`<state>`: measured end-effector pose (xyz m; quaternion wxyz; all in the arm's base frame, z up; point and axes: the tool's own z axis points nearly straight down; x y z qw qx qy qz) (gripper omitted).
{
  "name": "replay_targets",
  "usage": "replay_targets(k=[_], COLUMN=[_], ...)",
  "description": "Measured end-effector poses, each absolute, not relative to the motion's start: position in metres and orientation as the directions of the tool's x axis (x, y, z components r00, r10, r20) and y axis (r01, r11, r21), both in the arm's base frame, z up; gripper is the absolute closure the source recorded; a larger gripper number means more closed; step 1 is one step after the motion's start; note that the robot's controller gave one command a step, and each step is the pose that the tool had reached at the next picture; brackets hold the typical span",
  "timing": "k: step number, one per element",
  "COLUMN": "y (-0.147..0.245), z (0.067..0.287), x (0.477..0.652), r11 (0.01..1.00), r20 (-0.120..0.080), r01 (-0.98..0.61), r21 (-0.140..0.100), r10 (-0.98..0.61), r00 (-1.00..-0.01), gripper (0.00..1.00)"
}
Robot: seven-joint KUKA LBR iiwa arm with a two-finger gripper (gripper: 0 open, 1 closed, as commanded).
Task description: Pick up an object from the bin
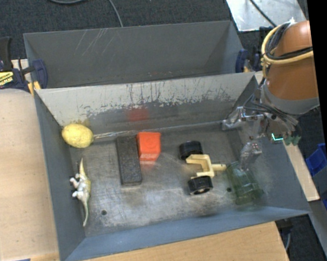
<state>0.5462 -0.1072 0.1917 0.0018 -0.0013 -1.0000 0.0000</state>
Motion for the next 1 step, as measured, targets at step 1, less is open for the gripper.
replay_targets(k=[1], y=[-0.107], z=[0.1953], x=[0.5479], r11=[1.0], r20=[-0.004], r01=[0.001], r21=[-0.001], r10=[0.001], r00=[-1.0], gripper=[0.0])
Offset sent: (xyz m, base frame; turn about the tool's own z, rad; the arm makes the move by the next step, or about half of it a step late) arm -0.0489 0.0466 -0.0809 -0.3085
